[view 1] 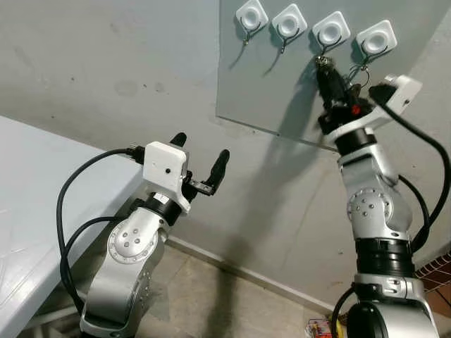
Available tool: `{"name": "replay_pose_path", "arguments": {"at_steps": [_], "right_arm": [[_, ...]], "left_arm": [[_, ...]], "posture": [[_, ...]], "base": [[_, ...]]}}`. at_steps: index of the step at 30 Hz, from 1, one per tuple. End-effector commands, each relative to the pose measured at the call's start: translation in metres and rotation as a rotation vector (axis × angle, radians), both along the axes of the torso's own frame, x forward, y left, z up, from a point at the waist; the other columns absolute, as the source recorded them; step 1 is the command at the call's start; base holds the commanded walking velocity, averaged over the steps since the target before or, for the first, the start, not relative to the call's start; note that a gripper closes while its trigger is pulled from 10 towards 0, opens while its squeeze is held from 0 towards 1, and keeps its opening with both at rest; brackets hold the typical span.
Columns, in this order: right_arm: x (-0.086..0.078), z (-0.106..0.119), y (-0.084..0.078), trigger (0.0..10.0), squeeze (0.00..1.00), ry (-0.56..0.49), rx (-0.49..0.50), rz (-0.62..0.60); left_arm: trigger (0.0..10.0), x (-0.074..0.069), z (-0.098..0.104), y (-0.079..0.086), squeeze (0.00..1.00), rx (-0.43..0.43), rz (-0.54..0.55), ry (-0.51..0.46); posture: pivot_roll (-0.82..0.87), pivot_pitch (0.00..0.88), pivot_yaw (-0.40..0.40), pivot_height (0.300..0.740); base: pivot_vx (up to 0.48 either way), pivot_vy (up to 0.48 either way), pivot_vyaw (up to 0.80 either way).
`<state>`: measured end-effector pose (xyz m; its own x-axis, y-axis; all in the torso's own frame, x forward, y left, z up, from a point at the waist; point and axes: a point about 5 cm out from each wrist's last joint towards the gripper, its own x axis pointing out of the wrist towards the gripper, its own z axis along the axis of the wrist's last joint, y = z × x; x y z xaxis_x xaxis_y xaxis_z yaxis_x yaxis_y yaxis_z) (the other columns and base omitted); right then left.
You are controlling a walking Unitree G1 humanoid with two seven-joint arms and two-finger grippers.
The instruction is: Hang keys on a hook
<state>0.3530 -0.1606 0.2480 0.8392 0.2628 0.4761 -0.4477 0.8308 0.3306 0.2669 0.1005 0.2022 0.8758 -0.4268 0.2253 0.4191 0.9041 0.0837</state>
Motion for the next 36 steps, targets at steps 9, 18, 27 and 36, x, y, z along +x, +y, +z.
{"name": "replay_pose_path", "arguments": {"at_steps": [9,18,27,36], "right_arm": [[-0.002,-0.006,-0.001,10.0,0.00,0.016,0.001,0.001],[-0.004,-0.007,0.001,10.0,1.00,0.004,0.009,0.019],[-0.008,-0.014,0.002,10.0,1.00,-0.003,-0.018,0.006],[-0.012,-0.042,0.001,10.0,1.00,0.071,-0.072,-0.019]], "left_arm": [[10.0,-0.002,0.002,0.002,0.00,-0.011,0.008,0.001],[10.0,-0.002,0.002,0.003,0.00,-0.014,0.020,0.003],[10.0,-0.001,-0.001,0.008,0.00,-0.018,0.058,0.013],[10.0,0.000,-0.018,0.018,0.00,-0.011,0.124,0.060]], "posture": [[-0.02,0.083,-0.010,0.740],[-0.02,0.089,-0.013,0.740],[-0.02,0.093,-0.013,0.740],[-0.02,0.092,-0.014,0.740]], "base": [[0.000,0.000,0.00],[0.000,0.000,0.00],[0.000,0.000,0.00],[0.000,0.000,0.00]]}}
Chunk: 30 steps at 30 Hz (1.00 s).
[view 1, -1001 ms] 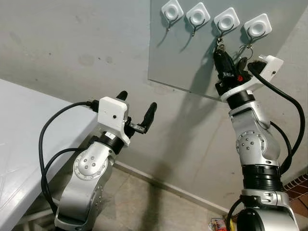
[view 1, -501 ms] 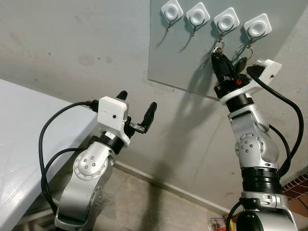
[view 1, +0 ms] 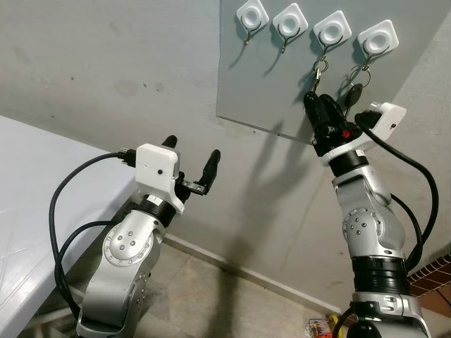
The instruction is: Hang keys on a hook
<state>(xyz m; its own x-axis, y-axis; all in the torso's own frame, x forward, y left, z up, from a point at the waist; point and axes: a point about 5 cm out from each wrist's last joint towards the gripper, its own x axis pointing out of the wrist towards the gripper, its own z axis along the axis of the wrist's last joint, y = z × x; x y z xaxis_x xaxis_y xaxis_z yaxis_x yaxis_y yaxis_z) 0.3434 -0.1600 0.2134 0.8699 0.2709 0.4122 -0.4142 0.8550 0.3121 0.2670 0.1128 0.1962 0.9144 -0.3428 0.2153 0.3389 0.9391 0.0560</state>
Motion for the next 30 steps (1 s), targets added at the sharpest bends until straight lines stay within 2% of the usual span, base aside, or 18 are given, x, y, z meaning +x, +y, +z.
{"name": "replay_pose_path", "arguments": {"at_steps": [1,5,6,9,10,11,12,13,14,15,17,18,19,20,23,27,28,30], "right_arm": [[-0.002,-0.008,0.001,10.0,1.00,0.013,-0.020,-0.002],[-0.003,-0.009,0.001,10.0,1.00,0.016,-0.023,-0.003],[-0.005,-0.029,0.003,10.0,1.00,0.070,-0.038,0.005],[-0.013,-0.070,0.006,10.0,1.00,0.183,-0.074,0.013],[-0.013,-0.070,0.006,10.0,1.00,0.183,-0.074,0.013],[-0.017,-0.092,0.006,10.0,1.00,0.241,-0.115,0.006],[-0.019,-0.102,0.006,10.0,1.00,0.267,-0.135,-0.004],[-0.021,-0.109,0.006,10.0,1.00,0.287,-0.144,-0.005],[-0.021,-0.109,0.006,10.0,1.00,0.287,-0.144,-0.005],[-0.023,-0.118,0.005,10.0,1.00,0.316,-0.161,-0.009],[-0.031,-0.144,0.005,10.0,1.00,0.401,-0.216,-0.005],[-0.031,-0.144,0.005,10.0,1.00,0.401,-0.216,-0.005],[-0.038,-0.158,0.004,10.0,1.00,0.447,-0.240,0.000],[-0.040,-0.165,0.003,10.0,1.00,0.472,-0.259,-0.007],[-0.049,-0.184,-0.001,10.0,1.00,0.533,-0.312,-0.026],[-0.059,-0.202,-0.005,10.0,1.00,0.598,-0.368,-0.049],[-0.065,-0.210,-0.007,10.0,1.00,0.641,-0.364,-0.059],[-0.068,-0.215,-0.008,10.0,1.00,0.663,-0.379,-0.062]], "left_arm": [[10.0,0.000,-0.012,0.005,0.00,0.009,0.035,0.041],[10.0,0.000,-0.013,0.006,0.00,0.009,0.039,0.044],[10.0,0.001,-0.030,0.009,0.00,0.020,0.062,0.091],[10.0,0.000,-0.065,0.017,0.00,0.048,0.128,0.192],[10.0,0.000,-0.065,0.017,0.00,0.048,0.128,0.192],[10.0,0.000,-0.084,0.022,0.00,0.075,0.178,0.230],[10.0,-0.001,-0.091,0.024,0.00,0.079,0.188,0.240],[10.0,-0.002,-0.101,0.028,0.00,0.067,0.209,0.280],[10.0,-0.002,-0.101,0.028,0.00,0.067,0.209,0.280],[10.0,-0.004,-0.114,0.032,0.00,0.054,0.231,0.328],[10.0,-0.013,-0.147,0.044,0.00,0.095,0.289,0.395],[10.0,-0.013,-0.147,0.044,0.00,0.095,0.289,0.395],[10.0,-0.017,-0.163,0.051,0.00,0.084,0.329,0.451],[10.0,-0.019,-0.169,0.053,0.00,0.071,0.344,0.467],[10.0,-0.026,-0.189,0.058,0.00,0.134,0.361,0.518],[10.0,-0.033,-0.209,0.064,0.00,0.178,0.379,0.567],[10.0,-0.037,-0.217,0.067,0.00,0.186,0.387,0.590],[10.0,-0.038,-0.221,0.068,0.00,0.205,0.395,0.601]], "posture": [[-0.02,0.092,-0.014,0.740],[-0.02,0.092,-0.014,0.740],[-0.02,0.086,-0.018,0.740],[-0.02,0.083,-0.018,0.740],[-0.02,0.083,-0.018,0.740],[-0.02,0.081,-0.015,0.740],[-0.02,0.080,-0.016,0.740],[-0.02,0.079,-0.013,0.740],[-0.02,0.079,-0.013,0.740],[-0.02,0.080,-0.014,0.740],[-0.03,0.075,-0.013,0.740],[-0.03,0.075,-0.013,0.740],[-0.02,0.070,-0.011,0.740],[-0.02,0.070,-0.011,0.740],[-0.03,0.063,-0.009,0.740],[-0.03,0.056,-0.004,0.740],[-0.03,0.056,-0.004,0.740],[-0.03,0.050,-0.001,0.740]], "base": [[0.000,0.000,0.00],[0.000,0.000,0.00],[0.000,0.000,0.00],[0.000,0.000,0.00],[0.000,0.000,0.00],[0.000,0.000,0.00],[0.000,0.000,0.00],[0.000,0.000,0.00],[0.000,0.000,0.00],[0.000,0.000,0.00],[0.000,0.000,0.00],[0.000,0.000,0.00],[0.000,0.000,0.00],[0.000,0.000,0.00],[0.000,0.000,0.00],[0.000,0.000,0.00],[0.000,0.000,0.00],[0.000,0.000,0.00]]}}
